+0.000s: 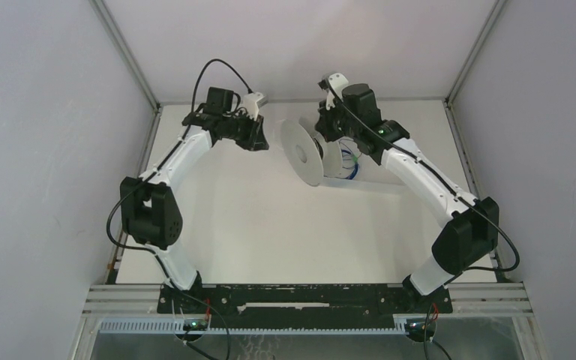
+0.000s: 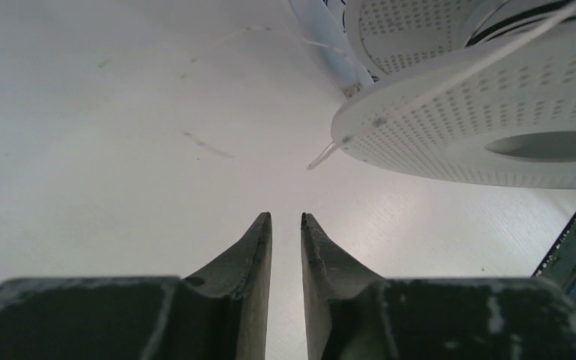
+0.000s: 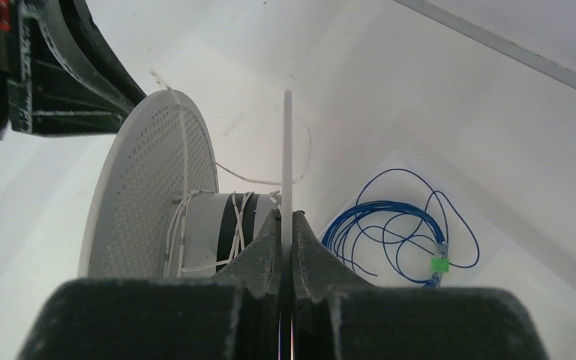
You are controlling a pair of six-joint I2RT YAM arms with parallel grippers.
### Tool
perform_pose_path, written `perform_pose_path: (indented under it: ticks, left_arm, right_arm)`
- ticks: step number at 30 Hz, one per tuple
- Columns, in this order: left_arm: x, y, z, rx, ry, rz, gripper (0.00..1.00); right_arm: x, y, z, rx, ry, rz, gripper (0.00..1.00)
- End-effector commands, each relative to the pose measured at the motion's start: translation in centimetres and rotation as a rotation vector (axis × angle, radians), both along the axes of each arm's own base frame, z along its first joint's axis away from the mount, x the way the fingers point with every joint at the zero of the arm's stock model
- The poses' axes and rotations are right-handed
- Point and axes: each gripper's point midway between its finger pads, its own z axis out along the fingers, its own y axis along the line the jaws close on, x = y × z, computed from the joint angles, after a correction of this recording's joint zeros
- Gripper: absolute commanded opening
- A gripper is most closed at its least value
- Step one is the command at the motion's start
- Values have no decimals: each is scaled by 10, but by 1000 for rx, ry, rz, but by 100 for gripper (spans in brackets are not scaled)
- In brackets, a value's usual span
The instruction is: Wrap the cables
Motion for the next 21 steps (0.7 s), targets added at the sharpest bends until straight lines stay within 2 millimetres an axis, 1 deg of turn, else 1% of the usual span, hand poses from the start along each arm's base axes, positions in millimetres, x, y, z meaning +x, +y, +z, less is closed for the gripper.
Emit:
perform_pose_path:
  ticks: [1,5,10,15,18,21]
  left_arm:
    - [0,-8,18,-84,-57,-10,28]
    - [-8,-6,20,-96,-88,-30,36]
    - [-17,2,22,-116,-116,-65,48]
    - [-25,3,6,-124,-84,-108,54]
    - [-24,3,-1,-114,-84,-122,57]
    - [-20,2,-3,-105,-120,-141,60]
  right_arm:
    - [2,1,78,136,-149,-12,0]
    - [5,-5,85,152,-146,-30,0]
    - [2,-9,95,179,-145,-26,0]
    - [-6,-11,109,219,-142,-1,0]
    - [-11,-10,116,240,-137,18,0]
    - [-16,-9,121,256,-127,35,0]
